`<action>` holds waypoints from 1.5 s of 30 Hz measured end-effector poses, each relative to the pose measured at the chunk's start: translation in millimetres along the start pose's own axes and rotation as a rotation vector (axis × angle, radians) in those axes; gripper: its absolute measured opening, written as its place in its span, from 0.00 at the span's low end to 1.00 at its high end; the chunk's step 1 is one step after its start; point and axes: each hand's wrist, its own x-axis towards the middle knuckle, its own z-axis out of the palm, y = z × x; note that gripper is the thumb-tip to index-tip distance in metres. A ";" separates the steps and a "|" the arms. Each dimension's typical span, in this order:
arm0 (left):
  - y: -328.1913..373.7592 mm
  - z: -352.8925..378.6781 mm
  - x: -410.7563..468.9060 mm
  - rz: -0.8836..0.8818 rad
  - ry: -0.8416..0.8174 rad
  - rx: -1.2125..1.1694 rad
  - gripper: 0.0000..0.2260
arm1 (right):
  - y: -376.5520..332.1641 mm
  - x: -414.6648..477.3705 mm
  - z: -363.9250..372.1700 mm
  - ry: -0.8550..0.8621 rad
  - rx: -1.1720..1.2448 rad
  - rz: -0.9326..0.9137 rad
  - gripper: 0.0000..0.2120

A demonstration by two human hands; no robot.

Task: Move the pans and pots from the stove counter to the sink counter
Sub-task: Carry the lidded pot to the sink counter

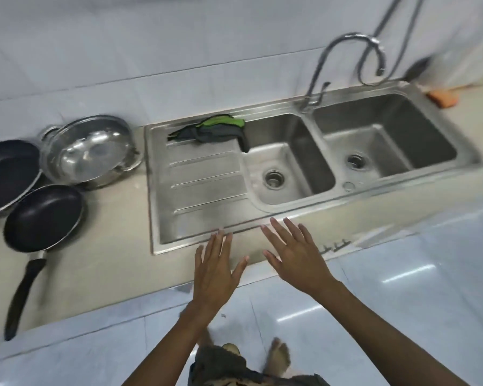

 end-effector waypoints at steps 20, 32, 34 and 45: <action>471.2 107.8 128.5 0.763 -0.149 0.076 0.39 | 357.2 -229.5 -117.5 0.109 -0.033 0.897 0.38; 719.3 183.1 289.6 0.897 -0.143 0.090 0.38 | 625.8 -211.7 -155.0 0.093 -0.053 0.995 0.30; 758.4 196.0 309.5 0.931 -0.159 0.096 0.38 | 666.4 -214.8 -160.0 0.111 -0.062 1.027 0.29; 1001.5 304.7 414.5 0.998 -0.204 0.115 0.37 | 939.9 -250.4 -164.5 0.130 -0.027 1.100 0.29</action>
